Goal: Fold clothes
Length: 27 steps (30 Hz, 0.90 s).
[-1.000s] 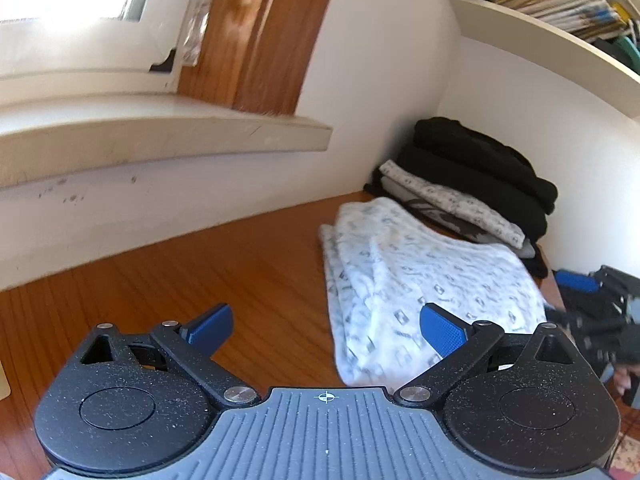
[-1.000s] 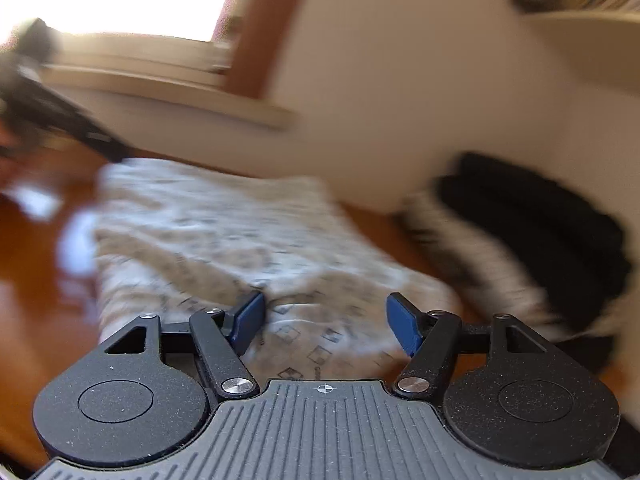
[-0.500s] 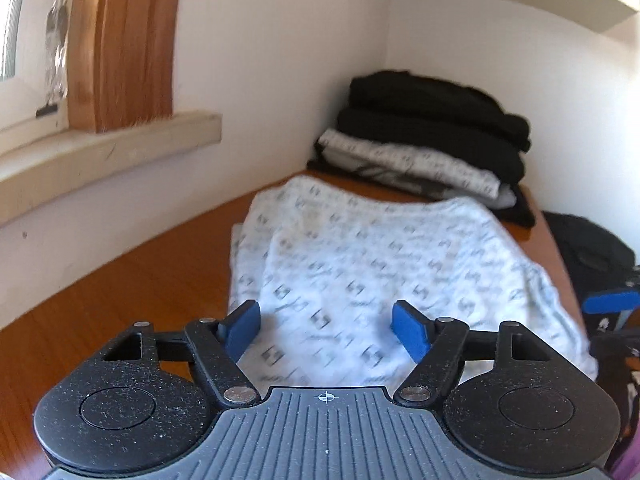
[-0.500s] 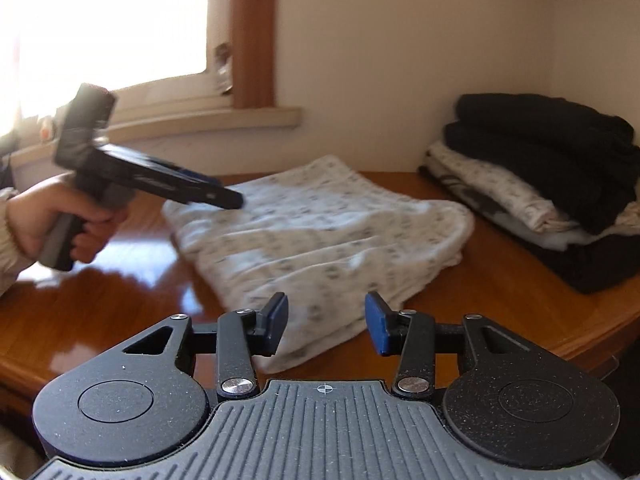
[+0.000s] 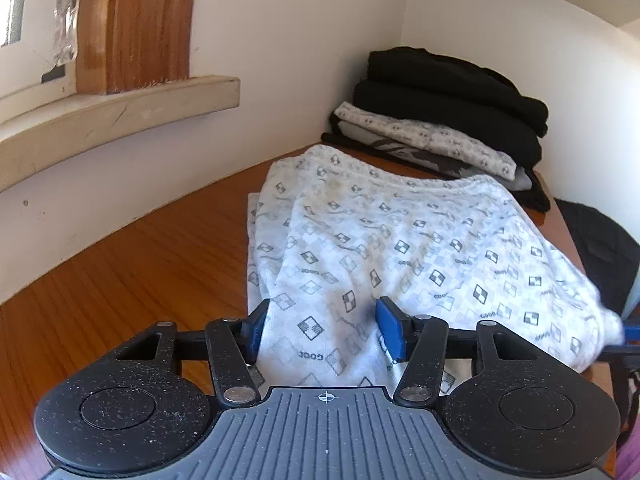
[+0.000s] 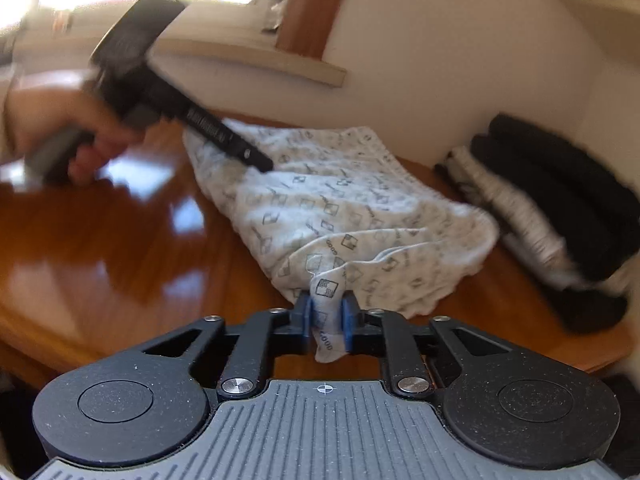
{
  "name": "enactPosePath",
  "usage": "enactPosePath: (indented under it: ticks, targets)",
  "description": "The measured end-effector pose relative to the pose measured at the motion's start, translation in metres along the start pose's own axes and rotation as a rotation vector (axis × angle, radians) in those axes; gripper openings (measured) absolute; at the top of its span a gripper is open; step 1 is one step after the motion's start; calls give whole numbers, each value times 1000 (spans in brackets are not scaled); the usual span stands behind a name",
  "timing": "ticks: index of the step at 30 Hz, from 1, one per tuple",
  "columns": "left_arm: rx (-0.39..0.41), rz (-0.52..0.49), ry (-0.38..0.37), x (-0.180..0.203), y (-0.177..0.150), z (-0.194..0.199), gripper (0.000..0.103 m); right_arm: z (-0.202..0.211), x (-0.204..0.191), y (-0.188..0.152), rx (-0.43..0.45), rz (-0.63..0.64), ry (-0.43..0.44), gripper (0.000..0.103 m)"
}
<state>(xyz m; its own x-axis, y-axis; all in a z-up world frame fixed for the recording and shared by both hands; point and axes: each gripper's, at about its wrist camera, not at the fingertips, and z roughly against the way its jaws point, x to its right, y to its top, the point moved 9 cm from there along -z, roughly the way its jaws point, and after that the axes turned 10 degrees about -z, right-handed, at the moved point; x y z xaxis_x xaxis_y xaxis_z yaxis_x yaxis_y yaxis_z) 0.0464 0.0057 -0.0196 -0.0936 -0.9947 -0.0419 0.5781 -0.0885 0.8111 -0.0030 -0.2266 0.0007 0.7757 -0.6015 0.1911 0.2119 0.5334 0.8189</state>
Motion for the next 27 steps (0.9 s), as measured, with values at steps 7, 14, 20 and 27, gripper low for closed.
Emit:
enactPosePath:
  ticks: [7,14,20,27]
  targets:
    - [-5,11,6,-4,0,0,56,20,18,-13,-95,151,-83,8]
    - [-5,21,5,-5,0,-1,58,25,52,-16,-109,53,-131,6]
    - [-6,21,6,-5,0,-1,59,24,37,3,-12,-258,117,46]
    - [-9,11,6,-2,1,0,63,9,42,-14,-82,-180,73,10]
